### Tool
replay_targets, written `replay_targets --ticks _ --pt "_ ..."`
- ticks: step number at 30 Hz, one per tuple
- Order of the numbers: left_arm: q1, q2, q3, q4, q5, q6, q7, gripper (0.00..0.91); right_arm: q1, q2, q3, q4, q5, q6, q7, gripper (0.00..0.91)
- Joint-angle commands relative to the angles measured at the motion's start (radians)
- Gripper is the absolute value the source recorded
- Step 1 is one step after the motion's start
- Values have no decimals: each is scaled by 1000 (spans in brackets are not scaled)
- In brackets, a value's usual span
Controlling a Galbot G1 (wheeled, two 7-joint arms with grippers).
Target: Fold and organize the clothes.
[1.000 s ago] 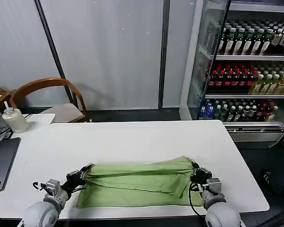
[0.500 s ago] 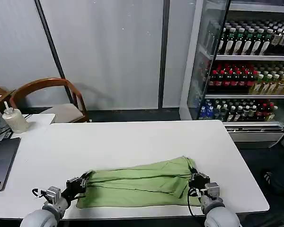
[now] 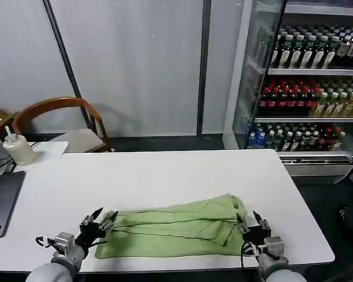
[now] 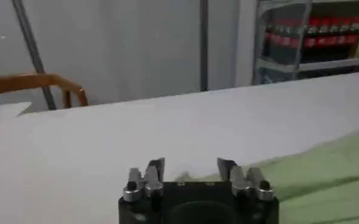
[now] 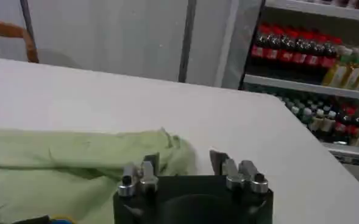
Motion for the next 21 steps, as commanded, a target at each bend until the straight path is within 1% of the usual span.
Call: replay_targets --ticks 1,4,6,8,9,10,11,21 --pt "34 -20 120 -20 -43 15 -303 907 -67 7 29 52 -21 1 4 907" --pt "18 -33 143 1 -51 12 -340 907 -66 7 38 43 -23 6 7 907" --pt "-8 -41 162 22 -69 -13 -364 907 -65 9 38 36 -30 9 7 907" --pt "-16 -46 181 31 -74 -20 -398 907 -67 11 39 34 -33 9 6 907" --pt "-12 -45 184 29 -85 -13 -397 715 -67 11 41 35 -33 9 6 907" --pt "-9 -45 188 28 -87 -7 -397 91 -68 11 42 35 -34 10 5 907" --pt "-3 -44 194 24 -93 1 -397 20 -67 11 46 34 -34 10 5 907" --pt "-5 -58 221 41 -85 -13 -387 20 -54 26 42 -1 -41 25 6 907"
